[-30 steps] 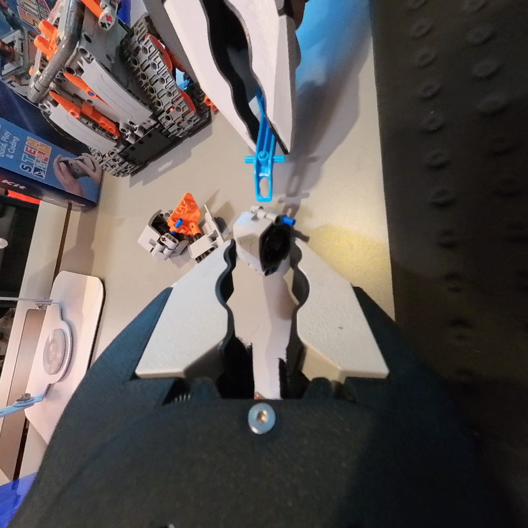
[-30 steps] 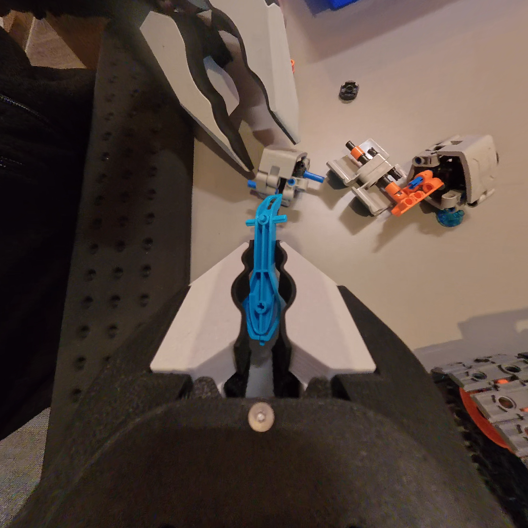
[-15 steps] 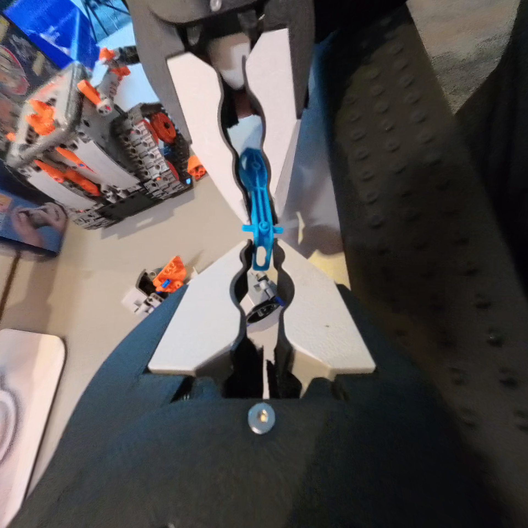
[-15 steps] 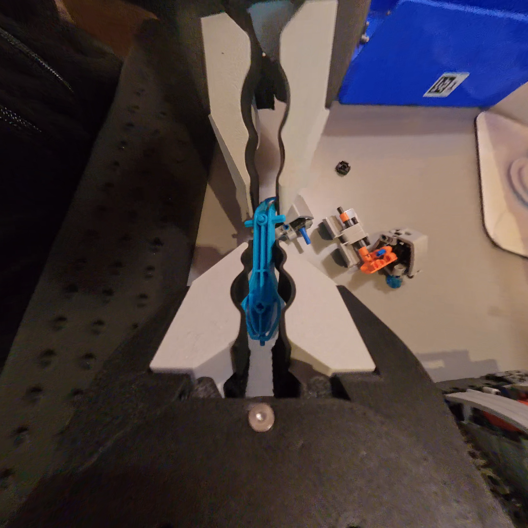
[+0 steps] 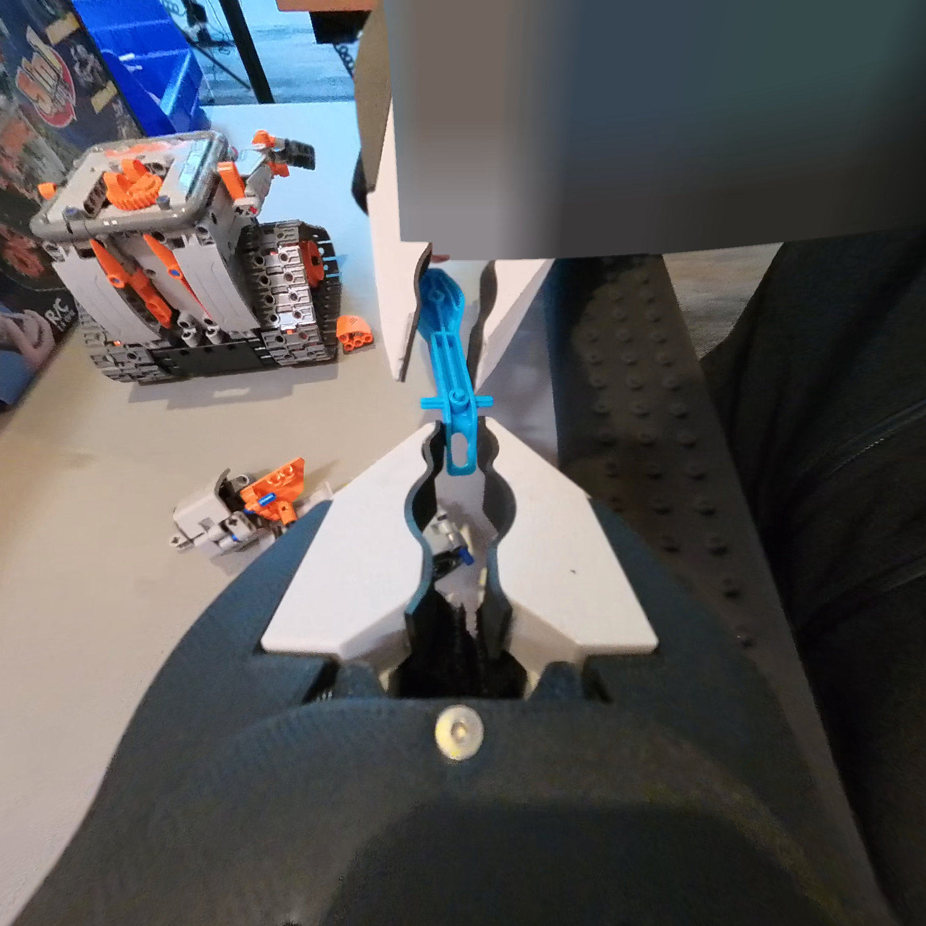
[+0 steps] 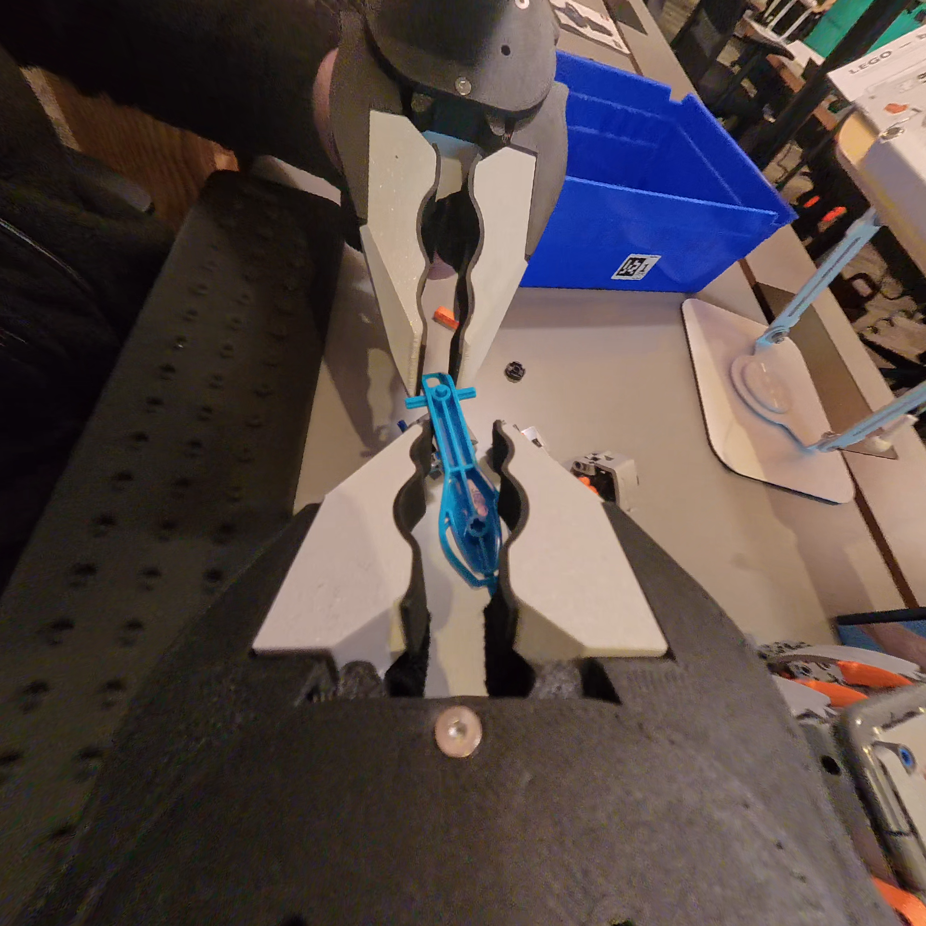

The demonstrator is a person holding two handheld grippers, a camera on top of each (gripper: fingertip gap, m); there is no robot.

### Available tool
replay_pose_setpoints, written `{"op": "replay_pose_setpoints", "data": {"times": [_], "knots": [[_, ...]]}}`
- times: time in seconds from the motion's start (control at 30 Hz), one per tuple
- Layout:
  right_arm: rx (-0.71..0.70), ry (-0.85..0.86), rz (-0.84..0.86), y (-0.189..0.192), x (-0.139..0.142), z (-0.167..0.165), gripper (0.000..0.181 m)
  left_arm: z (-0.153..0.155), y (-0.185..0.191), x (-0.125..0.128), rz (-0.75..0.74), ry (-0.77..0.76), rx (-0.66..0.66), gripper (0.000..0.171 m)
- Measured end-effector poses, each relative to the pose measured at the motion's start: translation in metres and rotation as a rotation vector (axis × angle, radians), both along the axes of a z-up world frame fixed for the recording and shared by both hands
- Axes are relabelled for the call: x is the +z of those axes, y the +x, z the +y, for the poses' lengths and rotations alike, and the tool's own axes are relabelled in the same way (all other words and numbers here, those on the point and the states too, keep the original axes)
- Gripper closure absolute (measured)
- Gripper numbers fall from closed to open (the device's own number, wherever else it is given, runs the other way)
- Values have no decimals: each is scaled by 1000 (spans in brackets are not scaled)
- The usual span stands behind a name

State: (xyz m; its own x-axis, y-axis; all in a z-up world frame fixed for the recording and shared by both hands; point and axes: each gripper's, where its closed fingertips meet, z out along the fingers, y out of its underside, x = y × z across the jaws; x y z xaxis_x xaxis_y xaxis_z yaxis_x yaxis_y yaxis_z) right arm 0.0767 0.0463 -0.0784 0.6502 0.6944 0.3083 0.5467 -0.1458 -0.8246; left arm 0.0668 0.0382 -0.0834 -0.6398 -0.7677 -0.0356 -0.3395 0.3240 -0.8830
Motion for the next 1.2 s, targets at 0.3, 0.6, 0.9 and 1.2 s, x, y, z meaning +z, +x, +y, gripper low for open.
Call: {"op": "replay_pose_setpoints", "data": {"times": [0.3,0.6,0.9,1.2], "knots": [[-115,199,-275,12,4,8,155,5,0,2,105,-261,41,161],[-97,463,-760,1,-2,10,173,-6,4,1,267,-537,35,162],[-109,455,-735,-1,-3,9,175,-6,6,0,323,-624,64,161],[-147,-71,69,4,-14,8,175,16,-11,-17,149,-69,27,117]]}}
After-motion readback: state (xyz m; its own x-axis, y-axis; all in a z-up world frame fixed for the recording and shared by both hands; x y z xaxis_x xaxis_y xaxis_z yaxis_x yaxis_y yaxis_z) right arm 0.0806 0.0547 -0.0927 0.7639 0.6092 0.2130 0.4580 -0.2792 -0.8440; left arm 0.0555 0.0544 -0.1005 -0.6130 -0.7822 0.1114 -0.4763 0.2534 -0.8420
